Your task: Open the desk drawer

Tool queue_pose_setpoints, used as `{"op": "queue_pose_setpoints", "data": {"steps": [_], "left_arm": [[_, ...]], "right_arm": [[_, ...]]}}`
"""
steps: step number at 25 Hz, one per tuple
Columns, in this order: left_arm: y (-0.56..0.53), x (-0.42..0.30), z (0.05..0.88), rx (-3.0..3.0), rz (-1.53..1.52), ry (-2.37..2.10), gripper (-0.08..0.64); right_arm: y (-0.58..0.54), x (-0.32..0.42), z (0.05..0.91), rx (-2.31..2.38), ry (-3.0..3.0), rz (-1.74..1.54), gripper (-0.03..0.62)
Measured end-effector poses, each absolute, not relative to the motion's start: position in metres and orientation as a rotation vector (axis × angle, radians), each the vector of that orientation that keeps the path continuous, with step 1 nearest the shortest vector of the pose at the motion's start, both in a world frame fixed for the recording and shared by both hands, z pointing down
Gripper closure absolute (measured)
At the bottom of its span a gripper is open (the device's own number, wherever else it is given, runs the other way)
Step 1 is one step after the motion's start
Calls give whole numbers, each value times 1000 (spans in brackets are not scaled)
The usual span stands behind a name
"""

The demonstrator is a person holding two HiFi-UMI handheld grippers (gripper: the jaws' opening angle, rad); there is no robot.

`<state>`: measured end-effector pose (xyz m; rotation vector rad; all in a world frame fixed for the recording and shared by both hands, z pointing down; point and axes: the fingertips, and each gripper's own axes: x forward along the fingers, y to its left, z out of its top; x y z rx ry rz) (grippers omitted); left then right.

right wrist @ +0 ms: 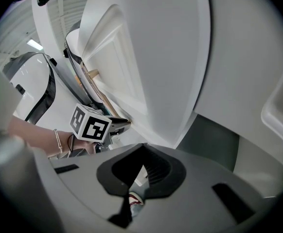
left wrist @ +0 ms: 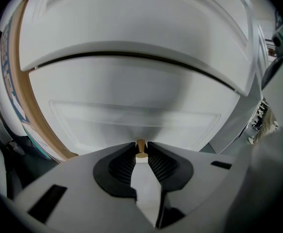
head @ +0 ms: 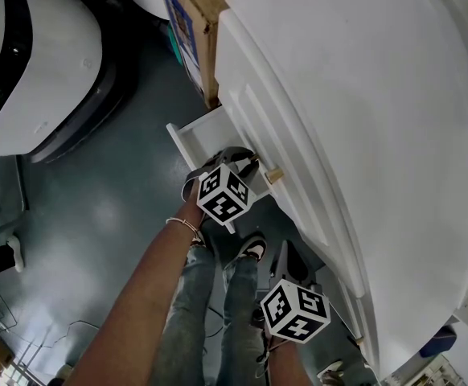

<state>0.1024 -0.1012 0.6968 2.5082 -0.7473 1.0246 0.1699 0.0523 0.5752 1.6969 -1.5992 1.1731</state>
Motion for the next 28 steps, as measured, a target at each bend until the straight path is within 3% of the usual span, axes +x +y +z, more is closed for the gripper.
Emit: {"op": "queue_pose_setpoints", "data": {"steps": [28], "left_arm": [[-89,87,698,2490,1035,-712,474]], "right_arm": [[65,169,569,1688,-1602,1148,586]]}}
